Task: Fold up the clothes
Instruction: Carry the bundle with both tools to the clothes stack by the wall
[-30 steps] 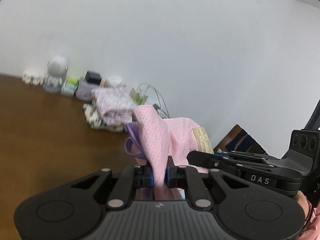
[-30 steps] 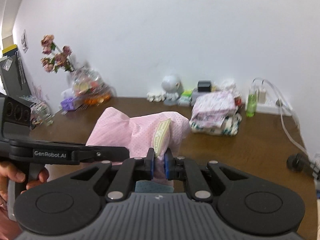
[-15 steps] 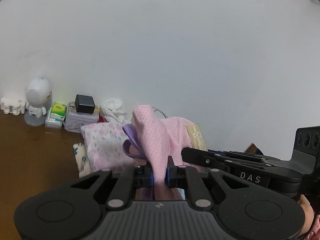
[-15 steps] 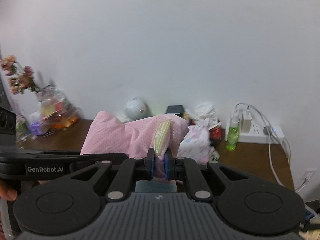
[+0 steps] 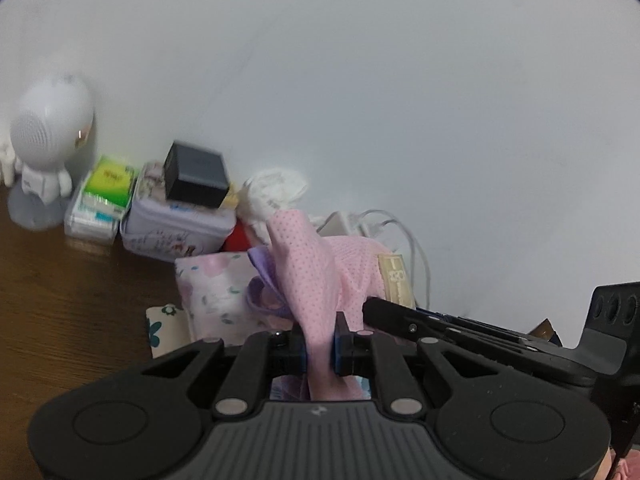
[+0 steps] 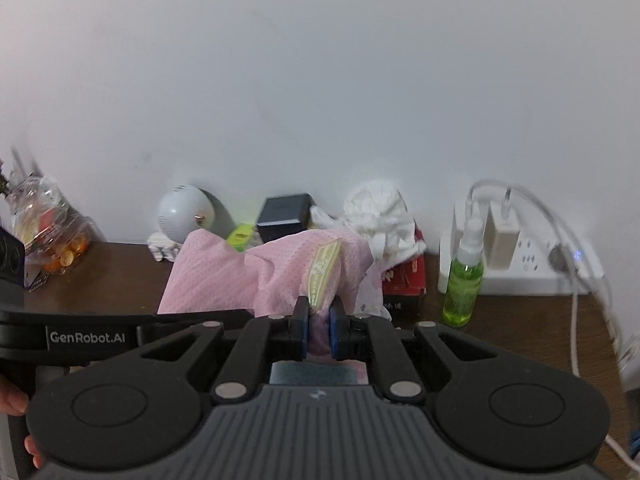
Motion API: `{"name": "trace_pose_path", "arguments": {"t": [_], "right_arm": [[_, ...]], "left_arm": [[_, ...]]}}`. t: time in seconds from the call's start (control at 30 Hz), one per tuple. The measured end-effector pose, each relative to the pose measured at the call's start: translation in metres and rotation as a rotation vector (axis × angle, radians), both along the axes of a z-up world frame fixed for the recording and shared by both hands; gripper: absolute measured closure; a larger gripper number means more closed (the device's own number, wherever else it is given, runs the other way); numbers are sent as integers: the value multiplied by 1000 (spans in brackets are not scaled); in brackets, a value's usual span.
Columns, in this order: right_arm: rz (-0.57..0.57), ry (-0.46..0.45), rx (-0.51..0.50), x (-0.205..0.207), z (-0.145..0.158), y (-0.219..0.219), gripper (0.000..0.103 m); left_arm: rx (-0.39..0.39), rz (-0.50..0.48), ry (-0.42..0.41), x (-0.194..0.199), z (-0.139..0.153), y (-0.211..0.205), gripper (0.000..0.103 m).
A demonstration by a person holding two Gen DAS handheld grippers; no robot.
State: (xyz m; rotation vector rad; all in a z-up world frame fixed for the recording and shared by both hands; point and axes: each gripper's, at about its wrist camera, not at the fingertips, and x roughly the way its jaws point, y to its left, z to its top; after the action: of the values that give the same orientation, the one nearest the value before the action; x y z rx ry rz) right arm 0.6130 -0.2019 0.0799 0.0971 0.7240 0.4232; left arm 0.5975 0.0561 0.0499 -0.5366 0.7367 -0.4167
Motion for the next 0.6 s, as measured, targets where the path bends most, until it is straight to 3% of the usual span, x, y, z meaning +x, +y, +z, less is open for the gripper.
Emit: {"name": "trace_pose_path", "arguments": {"t": [0.3, 0.4, 0.43, 0.47, 0.53, 0.6], "right_arm": [[-21, 51, 72, 18, -30, -12, 92], [-25, 42, 89, 15, -30, -15, 83], [-28, 36, 101, 14, -28, -18, 78], [-31, 20, 106, 11, -23, -21, 65], [-38, -14, 116, 5, -15, -27, 62], [-46, -84, 101, -5, -3, -29, 62]], "left_arm": [[-92, 8, 56, 14, -29, 17, 91], [-105, 12, 54, 13, -29, 22, 83], [-101, 13, 50, 11, -27, 24, 80], [-88, 13, 38, 8, -23, 25, 74], [-30, 14, -8, 0, -9, 27, 60], [46, 33, -66, -11, 8, 29, 55]]}}
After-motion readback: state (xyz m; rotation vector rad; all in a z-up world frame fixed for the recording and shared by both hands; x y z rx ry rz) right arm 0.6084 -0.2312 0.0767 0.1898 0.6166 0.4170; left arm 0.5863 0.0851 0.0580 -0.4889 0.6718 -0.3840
